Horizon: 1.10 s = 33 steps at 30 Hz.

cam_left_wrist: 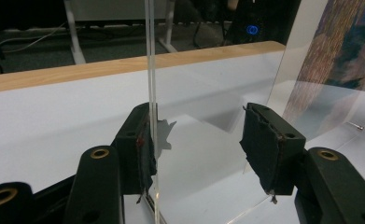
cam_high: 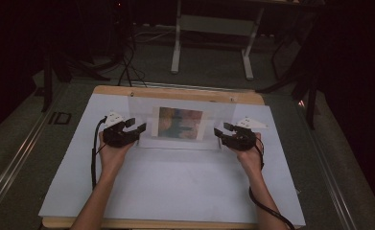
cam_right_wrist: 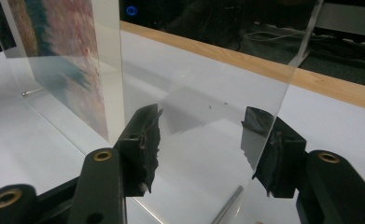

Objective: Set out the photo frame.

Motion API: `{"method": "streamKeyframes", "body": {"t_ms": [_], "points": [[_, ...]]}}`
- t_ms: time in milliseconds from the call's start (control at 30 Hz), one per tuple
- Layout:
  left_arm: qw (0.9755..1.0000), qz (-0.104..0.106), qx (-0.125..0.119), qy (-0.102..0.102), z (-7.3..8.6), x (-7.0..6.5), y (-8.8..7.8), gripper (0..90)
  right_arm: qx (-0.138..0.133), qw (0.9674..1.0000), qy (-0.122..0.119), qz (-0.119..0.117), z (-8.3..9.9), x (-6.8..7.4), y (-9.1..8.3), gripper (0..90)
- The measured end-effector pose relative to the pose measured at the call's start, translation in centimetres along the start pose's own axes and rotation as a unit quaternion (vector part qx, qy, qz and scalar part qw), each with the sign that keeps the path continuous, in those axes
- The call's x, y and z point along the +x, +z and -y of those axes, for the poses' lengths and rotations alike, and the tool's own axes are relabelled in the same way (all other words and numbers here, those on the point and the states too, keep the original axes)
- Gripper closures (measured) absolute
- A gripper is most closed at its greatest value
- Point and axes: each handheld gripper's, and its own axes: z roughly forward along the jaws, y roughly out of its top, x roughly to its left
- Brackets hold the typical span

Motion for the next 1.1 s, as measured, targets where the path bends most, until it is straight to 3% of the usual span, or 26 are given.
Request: {"method": "streamKeyframes", "body": {"t_ms": [167, 467, 733, 933, 1100], "points": [[1.0, -0.001, -0.007, 0.004, -0.1, 0.1, -0.2, 45.5, 0.004, 1.0, -0.005, 0.001, -0.1, 0.0, -0.2, 45.4], [0.9995, -0.006, -0.027, -0.012, -0.5, 1.3, -1.6, 46.3, 0.01, 0.9999, -0.012, -0.006, -0.5, -0.2, -0.8, 44.6], [0.9991, -0.004, -0.04, -0.014, -1.0, 2.1, -2.9, 48.6, 0.014, 0.9997, -0.009, -0.016, -0.8, -1.1, -1.9, 44.6], [0.9989, -0.007, -0.045, -0.015, -1.2, 2.7, -3.5, 49.9, 0.026, 0.9993, -0.016, -0.023, -1.0, -1.6, -2.6, 44.6], [0.9988, -0.018, -0.041, -0.022, -1.2, 3.4, -3.9, 49.9, 0.051, 0.9977, -0.026, -0.036, -1.1, -2.5, -3.4, 44.6]]}}
